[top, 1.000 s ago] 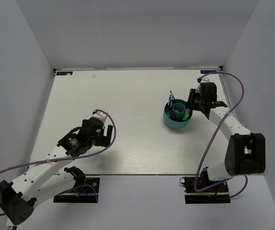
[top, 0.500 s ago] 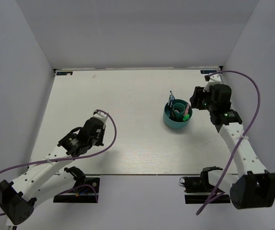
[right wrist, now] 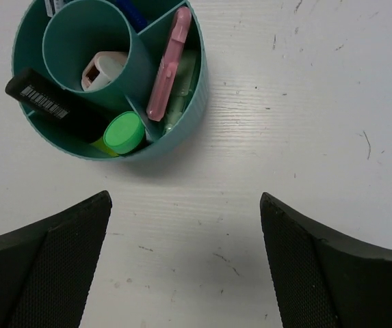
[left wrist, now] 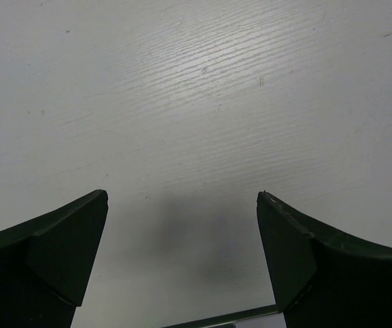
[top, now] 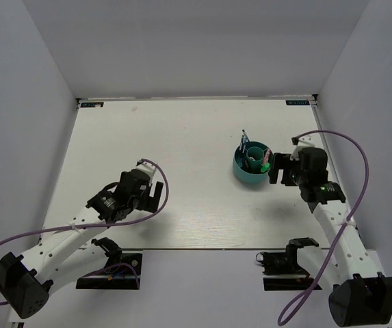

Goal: Sort the stationery into containers
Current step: Reset both arms

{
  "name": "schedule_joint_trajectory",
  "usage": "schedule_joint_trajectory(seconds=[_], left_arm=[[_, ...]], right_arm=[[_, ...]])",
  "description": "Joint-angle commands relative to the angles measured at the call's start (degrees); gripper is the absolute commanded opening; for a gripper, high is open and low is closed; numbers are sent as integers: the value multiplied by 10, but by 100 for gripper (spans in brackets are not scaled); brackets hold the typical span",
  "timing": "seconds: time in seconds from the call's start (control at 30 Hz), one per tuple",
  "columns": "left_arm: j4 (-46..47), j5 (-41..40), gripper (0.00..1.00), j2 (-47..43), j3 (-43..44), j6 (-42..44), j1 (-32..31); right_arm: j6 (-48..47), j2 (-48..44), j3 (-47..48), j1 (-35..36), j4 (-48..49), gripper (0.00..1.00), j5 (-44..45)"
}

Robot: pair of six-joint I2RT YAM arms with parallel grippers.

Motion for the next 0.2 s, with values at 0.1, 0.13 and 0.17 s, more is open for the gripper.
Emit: schedule_joint_trajectory(seconds=[0.1,0.13,0.17], left_arm=[[7,-2,100,-26,-15,15,4],[9,-4,100,-30,-22,15,3],[10,-4,100,-36,-24,15,3]], right_arm=[[-27,-23,-4,2,-7,90,-52],[-30,-24,-7,2,-6,90,-66],[-30,-21,-8,1,-7,90,-76]])
